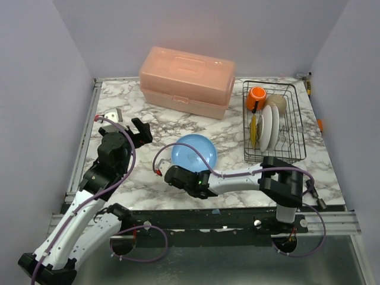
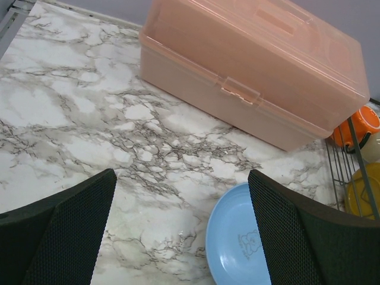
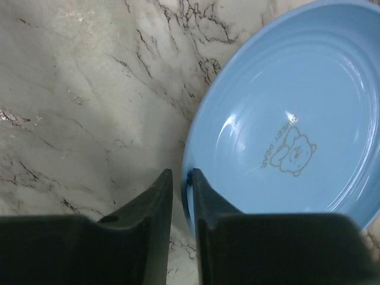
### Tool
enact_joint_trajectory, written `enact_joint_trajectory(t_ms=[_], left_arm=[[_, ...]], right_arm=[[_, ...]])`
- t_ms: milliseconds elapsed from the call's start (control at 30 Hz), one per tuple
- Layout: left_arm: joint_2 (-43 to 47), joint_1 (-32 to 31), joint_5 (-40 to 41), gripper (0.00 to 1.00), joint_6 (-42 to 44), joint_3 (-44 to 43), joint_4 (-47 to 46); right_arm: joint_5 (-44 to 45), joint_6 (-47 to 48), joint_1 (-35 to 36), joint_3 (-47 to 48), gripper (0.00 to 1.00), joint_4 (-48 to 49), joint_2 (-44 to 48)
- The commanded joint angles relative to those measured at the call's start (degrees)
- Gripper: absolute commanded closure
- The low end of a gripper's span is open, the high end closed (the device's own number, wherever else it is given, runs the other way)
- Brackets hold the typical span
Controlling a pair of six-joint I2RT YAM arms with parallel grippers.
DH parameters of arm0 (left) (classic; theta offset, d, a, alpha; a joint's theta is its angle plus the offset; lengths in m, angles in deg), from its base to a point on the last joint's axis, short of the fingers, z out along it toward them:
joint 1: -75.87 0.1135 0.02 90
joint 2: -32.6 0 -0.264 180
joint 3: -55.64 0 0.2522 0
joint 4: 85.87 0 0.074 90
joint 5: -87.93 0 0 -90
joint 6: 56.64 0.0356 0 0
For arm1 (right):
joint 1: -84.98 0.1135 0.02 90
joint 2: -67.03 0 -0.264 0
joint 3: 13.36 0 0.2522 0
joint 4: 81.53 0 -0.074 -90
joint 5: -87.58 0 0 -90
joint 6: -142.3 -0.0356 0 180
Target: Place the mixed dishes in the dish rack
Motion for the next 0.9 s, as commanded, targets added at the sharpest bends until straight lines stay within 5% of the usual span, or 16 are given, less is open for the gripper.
enact_joint_trajectory(t_ms=[0,100,433,733,867], left_arm=[[-1.29,0.26,-3.7,0.07,0.62,-0.18,-1.61],[-3.25,0.26,-9.03,0.07,1.69,-0.75,-2.47],[-17.63,0.36,-34.47,0.07,3.51,-6.9,0.51],[-30.5,0.35,-53.68,0.09,2.11,-11.0,3.12],[-34.92,0.28,-57.75,0.21,1.51,-12.61,4.86]], right_arm=[[-1.45,-1.58,-0.08,1.63,0.86,-0.91,0.06],[-1.11,-1.65,-0.05,0.8,1.0,-0.5,3.7],[-4.15,0.19,-2.33,-19.29,1.0,23.27,26.28],[-3.78,2.3,-2.93,-22.68,1.0,26.14,33.09],[-3.1,1.32,-2.91,-21.83,1.0,26.51,33.05]])
